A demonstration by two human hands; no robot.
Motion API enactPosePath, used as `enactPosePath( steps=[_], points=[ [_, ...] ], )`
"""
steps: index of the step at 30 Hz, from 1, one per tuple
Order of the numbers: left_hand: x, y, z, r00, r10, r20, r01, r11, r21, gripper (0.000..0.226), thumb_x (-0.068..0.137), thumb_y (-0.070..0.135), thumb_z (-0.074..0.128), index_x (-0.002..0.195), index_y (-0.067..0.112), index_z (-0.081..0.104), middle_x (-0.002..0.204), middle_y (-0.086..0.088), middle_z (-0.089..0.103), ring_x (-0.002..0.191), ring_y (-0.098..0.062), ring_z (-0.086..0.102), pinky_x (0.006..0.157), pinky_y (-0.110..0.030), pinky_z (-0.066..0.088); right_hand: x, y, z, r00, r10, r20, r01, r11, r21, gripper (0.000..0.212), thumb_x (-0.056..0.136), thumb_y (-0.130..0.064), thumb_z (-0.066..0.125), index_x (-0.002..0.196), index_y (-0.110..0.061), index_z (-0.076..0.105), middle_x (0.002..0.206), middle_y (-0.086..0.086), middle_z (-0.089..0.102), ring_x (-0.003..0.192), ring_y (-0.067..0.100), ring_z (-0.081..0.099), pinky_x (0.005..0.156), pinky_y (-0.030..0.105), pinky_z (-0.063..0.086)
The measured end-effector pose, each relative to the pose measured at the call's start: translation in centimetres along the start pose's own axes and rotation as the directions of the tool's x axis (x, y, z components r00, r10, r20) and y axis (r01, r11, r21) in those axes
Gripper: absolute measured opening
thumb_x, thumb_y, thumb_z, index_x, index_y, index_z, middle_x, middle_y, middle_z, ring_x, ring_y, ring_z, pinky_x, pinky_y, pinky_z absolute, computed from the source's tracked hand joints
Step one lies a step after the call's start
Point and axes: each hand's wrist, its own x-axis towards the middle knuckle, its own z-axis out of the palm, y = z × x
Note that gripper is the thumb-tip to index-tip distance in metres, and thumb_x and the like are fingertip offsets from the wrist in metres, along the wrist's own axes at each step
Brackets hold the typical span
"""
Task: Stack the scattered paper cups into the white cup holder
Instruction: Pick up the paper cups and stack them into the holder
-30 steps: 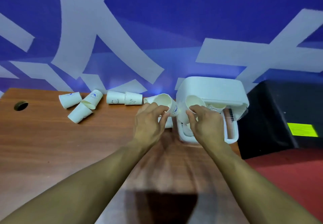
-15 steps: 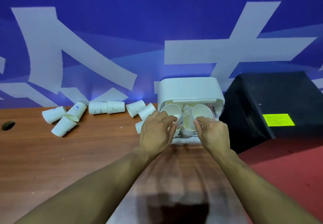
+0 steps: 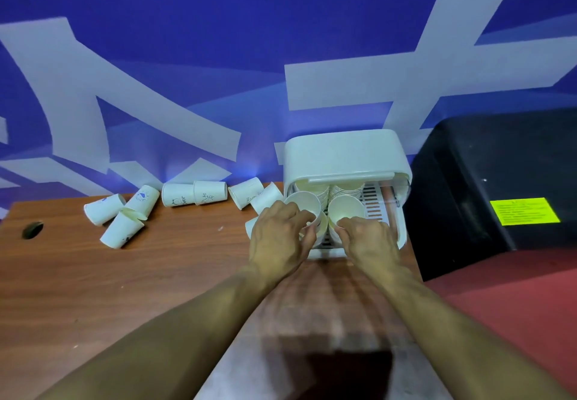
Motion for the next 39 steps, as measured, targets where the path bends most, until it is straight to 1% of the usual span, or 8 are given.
enactPosePath(
  steps=[2, 5, 13, 18, 22, 27, 35, 39],
  points=[
    [0.0, -0.2, 0.3, 1.0, 0.004, 0.012, -0.004, 1.0, 0.008, 0.009, 0.085, 0.031, 0.062, 0.086, 0.024, 0.068, 0.072, 0.005, 0.055, 0.071, -0.021, 0.049, 0.062, -0.038, 0.044, -0.3, 0.2, 0.7, 0.999, 0.026, 0.042, -0.027, 0.999, 0.029, 0.029, 0.088, -0.025, 0.06, 0.064, -0.011, 0.051, 0.056, 0.007, 0.052, 0.051, 0.036, 0.05, 0.046, 0.035, 0.038],
    [0.0, -0.4, 0.8, 1.0, 0.002, 0.027, -0.003, 1.0, 0.013, 0.011, 0.084, 0.031, 0.062, 0.087, 0.024, 0.069, 0.073, 0.005, 0.056, 0.07, -0.021, 0.051, 0.061, -0.037, 0.045, -0.7, 0.6, 1.7, 0.996, 0.043, 0.083, -0.046, 0.998, 0.044, 0.03, 0.093, -0.032, 0.056, 0.069, -0.013, 0.059, 0.062, 0.006, 0.057, 0.058, 0.035, 0.055, 0.05, 0.034, 0.038],
    [0.0, -1.1, 2.1, 0.997, 0.025, 0.075, -0.026, 1.0, 0.016, 0.009, 0.087, 0.03, 0.063, 0.09, 0.025, 0.07, 0.074, 0.005, 0.055, 0.072, -0.022, 0.054, 0.059, -0.034, 0.043, 0.3, 0.5, 1.5, 0.988, 0.096, 0.123, -0.112, 0.985, 0.13, 0.023, 0.092, -0.029, 0.06, 0.078, -0.014, 0.07, 0.07, 0.007, 0.067, 0.069, 0.032, 0.059, 0.058, 0.029, 0.029],
    [0.0, -1.4, 3.4, 0.991, 0.01, 0.134, -0.009, 1.0, -0.004, 0.031, 0.094, 0.042, 0.044, 0.093, 0.03, 0.073, 0.075, 0.007, 0.057, 0.074, -0.021, 0.055, 0.056, -0.03, 0.043, 0.1, 0.5, 1.7, 0.988, 0.107, 0.113, -0.12, 0.986, 0.118, 0.023, 0.093, -0.032, 0.058, 0.083, -0.016, 0.071, 0.077, 0.006, 0.069, 0.076, 0.03, 0.061, 0.061, 0.029, 0.031],
    [0.5, -1.5, 3.8, 0.976, -0.004, 0.219, 0.002, 1.0, 0.008, 0.02, 0.093, 0.039, 0.056, 0.095, 0.032, 0.074, 0.078, 0.005, 0.059, 0.08, -0.021, 0.057, 0.057, -0.027, 0.039, 0.2, 0.3, 1.8, 0.983, 0.128, 0.128, -0.146, 0.979, 0.142, 0.022, 0.093, -0.031, 0.058, 0.086, -0.016, 0.072, 0.08, 0.006, 0.07, 0.078, 0.03, 0.062, 0.062, 0.031, 0.036],
    [1.1, -1.6, 4.5, 0.941, -0.112, 0.321, 0.117, 0.993, 0.003, 0.019, 0.094, 0.04, 0.058, 0.097, 0.032, 0.075, 0.086, 0.005, 0.064, 0.09, -0.018, 0.059, 0.067, -0.031, 0.045, 0.2, 0.0, 1.6, 0.976, 0.156, 0.151, -0.179, 0.971, 0.155, 0.021, 0.093, -0.031, 0.058, 0.09, -0.018, 0.073, 0.083, 0.006, 0.071, 0.081, 0.029, 0.062, 0.063, 0.028, 0.031],
    [1.6, -1.7, 4.8, 0.905, -0.155, 0.397, 0.179, 0.984, -0.023, 0.015, 0.086, 0.043, 0.068, 0.095, 0.035, 0.076, 0.089, 0.009, 0.07, 0.088, -0.016, 0.063, 0.066, -0.028, 0.041, 0.5, 0.0, 1.5, 0.944, 0.226, 0.24, -0.272, 0.946, 0.177, 0.018, 0.091, -0.027, 0.06, 0.085, -0.016, 0.072, 0.078, 0.009, 0.07, 0.076, 0.029, 0.061, 0.062, 0.028, 0.037],
    [2.5, -0.8, 4.2, 0.873, -0.154, 0.462, 0.097, 0.985, 0.145, 0.018, 0.091, 0.039, 0.06, 0.092, 0.027, 0.073, 0.09, 0.001, 0.071, 0.087, -0.023, 0.064, 0.064, -0.028, 0.041, 1.1, -0.7, 0.9, 0.909, 0.285, 0.305, -0.334, 0.935, 0.122, 0.019, 0.091, -0.031, 0.059, 0.084, -0.017, 0.07, 0.079, 0.011, 0.068, 0.078, 0.03, 0.061, 0.062, 0.029, 0.04]
  ],
)
